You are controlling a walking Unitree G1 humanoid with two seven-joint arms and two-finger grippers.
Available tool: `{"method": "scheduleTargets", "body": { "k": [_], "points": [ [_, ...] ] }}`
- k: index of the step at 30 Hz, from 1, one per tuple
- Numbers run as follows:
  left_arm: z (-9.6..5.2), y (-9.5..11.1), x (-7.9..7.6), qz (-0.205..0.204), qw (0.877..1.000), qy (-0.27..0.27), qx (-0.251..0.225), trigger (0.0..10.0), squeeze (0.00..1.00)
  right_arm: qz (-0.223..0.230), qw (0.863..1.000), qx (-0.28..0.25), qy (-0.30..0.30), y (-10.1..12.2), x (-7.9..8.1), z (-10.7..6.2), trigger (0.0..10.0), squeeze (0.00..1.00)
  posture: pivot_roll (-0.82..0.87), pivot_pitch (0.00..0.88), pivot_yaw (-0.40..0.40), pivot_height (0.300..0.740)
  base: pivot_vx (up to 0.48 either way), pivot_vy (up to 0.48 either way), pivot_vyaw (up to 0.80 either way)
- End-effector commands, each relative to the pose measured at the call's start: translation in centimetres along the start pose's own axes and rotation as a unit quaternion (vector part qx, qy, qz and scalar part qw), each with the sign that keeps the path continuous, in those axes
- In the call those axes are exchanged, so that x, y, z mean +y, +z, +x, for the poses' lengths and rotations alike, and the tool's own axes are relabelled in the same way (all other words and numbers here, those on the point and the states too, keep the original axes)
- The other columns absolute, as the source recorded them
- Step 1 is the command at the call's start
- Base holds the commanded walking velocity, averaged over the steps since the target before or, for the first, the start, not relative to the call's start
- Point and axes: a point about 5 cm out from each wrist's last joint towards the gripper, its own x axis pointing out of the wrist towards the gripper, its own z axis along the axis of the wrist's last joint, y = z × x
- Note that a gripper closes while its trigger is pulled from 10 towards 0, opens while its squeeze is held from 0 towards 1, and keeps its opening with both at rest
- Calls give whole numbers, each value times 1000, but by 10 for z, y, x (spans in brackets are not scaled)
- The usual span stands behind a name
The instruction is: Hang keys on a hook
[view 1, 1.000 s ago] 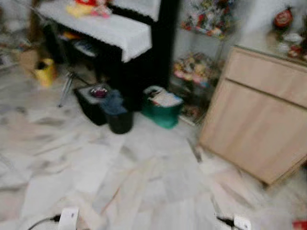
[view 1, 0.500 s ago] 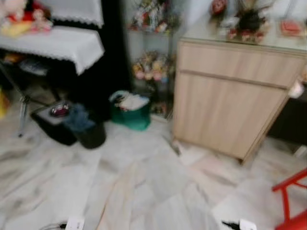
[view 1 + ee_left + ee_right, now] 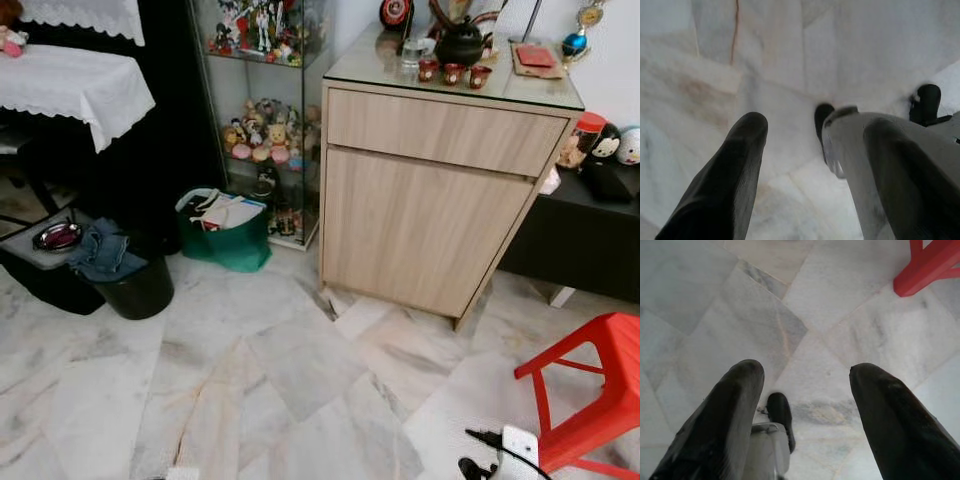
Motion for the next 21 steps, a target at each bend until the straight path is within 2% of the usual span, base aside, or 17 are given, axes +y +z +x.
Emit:
{"method": "scheduleTargets", "body": {
  "k": [1,2,6,9,12,17,21],
  "points": [
    [-1,-4,1,-1,1000,2,7,10000,0,4,1000,2,-11,-1,-6,-1,10000,0,26,0,-39,740,0,-394,0],
    [-2,-7,7,-3,1000,4,7,10000,0,-2,1000,6,-12,-2,-6,-1,10000,0,28,0,-40,740,0,-390,0],
    [-3,-9,7,-6,1000,5,4,10000,0,-19,1000,13,-17,0,-10,-1,10000,0,31,0,-49,740,0,-375,0],
    [-4,-13,8,-9,1000,7,5,10000,0,-20,999,15,-22,1,-13,-2,10000,0,28,0,-51,740,0,-364,-583],
    [-4,-14,7,-8,1000,5,6,10000,0,-17,999,34,-11,-33,5,-3,10000,0,21,0,-53,740,0,-368,-704],
    [-4,-13,7,-11,1000,5,4,10000,0,-18,999,32,-8,-33,6,-3,10000,0,20,0,-56,740,0,-368,-649],
    [-3,-10,8,-17,1000,6,1,10000,0,-11,1000,25,-6,-29,5,-3,10000,0,21,0,-55,740,0,-366,0]
  ]
}}
